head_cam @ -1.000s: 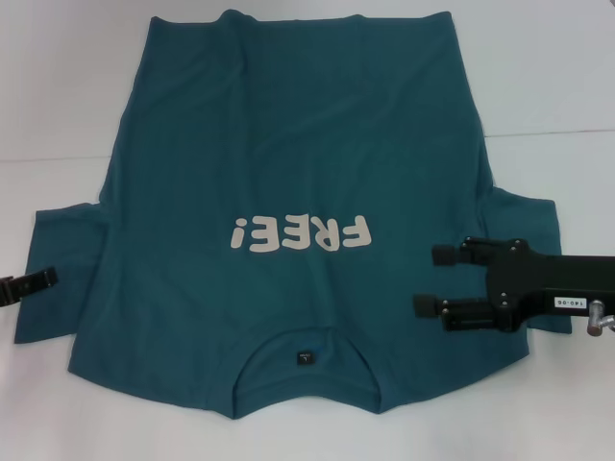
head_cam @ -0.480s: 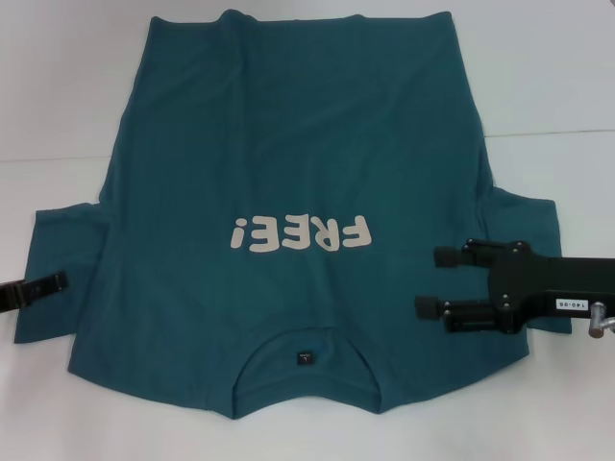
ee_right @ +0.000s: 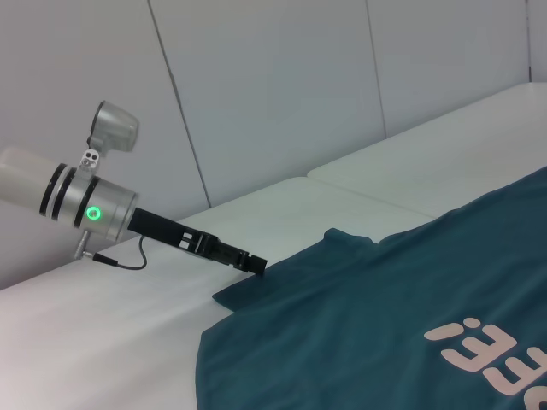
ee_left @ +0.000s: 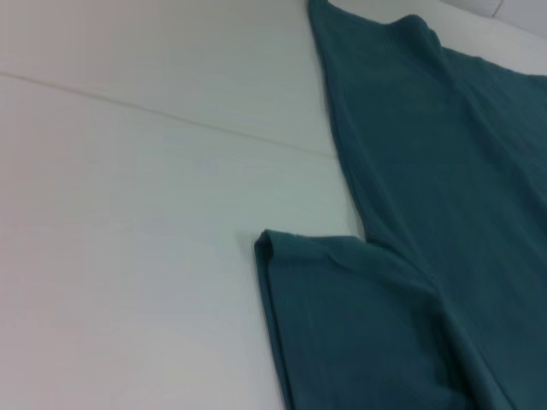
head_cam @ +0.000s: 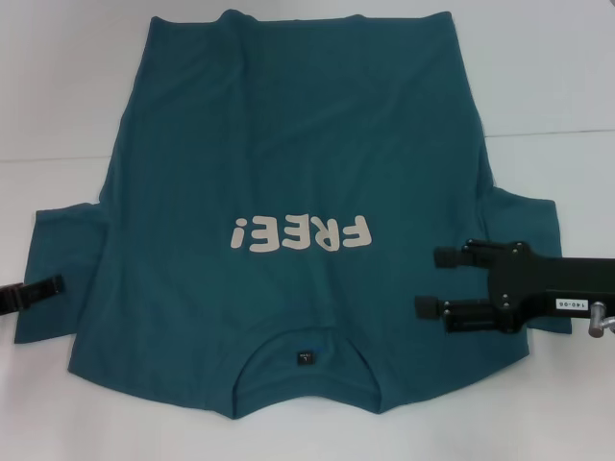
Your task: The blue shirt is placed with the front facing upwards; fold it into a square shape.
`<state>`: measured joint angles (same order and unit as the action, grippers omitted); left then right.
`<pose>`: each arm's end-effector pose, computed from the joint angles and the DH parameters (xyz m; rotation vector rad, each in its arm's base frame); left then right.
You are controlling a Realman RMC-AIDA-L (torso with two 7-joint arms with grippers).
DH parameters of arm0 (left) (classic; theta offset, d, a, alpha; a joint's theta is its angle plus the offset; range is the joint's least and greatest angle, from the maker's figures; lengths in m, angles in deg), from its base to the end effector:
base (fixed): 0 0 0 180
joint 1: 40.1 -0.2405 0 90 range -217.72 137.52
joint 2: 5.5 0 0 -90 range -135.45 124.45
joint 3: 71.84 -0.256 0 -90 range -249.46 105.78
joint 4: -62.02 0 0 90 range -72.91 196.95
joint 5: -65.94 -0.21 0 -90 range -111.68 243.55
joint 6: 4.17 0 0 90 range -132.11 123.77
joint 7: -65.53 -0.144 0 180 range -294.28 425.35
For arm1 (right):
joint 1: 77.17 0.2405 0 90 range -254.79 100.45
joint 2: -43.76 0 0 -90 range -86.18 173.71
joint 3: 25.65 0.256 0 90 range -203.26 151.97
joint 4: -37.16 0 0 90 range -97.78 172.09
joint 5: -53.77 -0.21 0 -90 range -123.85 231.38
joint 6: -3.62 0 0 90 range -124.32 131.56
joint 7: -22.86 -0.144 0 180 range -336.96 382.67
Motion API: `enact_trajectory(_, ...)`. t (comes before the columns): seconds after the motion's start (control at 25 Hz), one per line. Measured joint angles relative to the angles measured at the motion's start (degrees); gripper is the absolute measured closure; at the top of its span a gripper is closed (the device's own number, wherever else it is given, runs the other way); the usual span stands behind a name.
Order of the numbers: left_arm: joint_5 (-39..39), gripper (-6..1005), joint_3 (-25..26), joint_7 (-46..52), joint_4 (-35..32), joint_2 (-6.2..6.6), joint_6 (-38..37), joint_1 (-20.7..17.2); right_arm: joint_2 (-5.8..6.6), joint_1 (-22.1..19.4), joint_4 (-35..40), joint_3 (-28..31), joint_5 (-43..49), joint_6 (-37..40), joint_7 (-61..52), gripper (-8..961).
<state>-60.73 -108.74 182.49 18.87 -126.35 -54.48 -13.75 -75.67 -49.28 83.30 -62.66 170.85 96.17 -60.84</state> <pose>-0.3612 0.3642 0.0359 -1.8465 -1.3759 -0.3602 0.2673 0.3263 0.0256 -2.6954 0.6338 0.6506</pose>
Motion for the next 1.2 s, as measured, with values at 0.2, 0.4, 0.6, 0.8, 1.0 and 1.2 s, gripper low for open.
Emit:
enact_trajectory(0.2, -1.0, 101, -0.1, 0.0, 1.5, 0.0, 0.1, 0.9, 0.0, 0.1, 0.0, -0.1, 0.1, 0.0, -0.2, 37)
enact_trajectory(0.4, -0.9, 112, -0.5, 0.0, 1.9, -0.32, -0.4, 1.4, 0.0, 0.1, 0.0, -0.1, 0.2, 0.0, -0.2, 37)
enact_trajectory(0.6, -1.0, 124, -0.8, -0.3, 1.7, -0.62, -1.0, 1.6, 0.04, 0.0, 0.0, 0.0, 0.3, 0.0, -0.3, 37)
enact_trajectory(0.8, -0.9, 135, -0.8, -0.5, 1.6, -0.62, -1.0, 1.6, 0.07, 0.0, 0.0, -0.1, 0.3, -0.2, -0.4, 37)
enact_trajectory(1.0, -0.6, 440, -0.8, -0.5, 1.3, -0.75, -0.8, 1.4, 0.08, 0.1, 0.0, -0.2, 0.3, -0.1, -1.0, 37)
enact_trajectory(1.2, -0.7, 652, -0.8, -0.5, 1.1, -0.76, -1.2, 1.4, 0.04, 0.1, 0.0, -0.2, 0.3, 0.0, -1.7, 36)
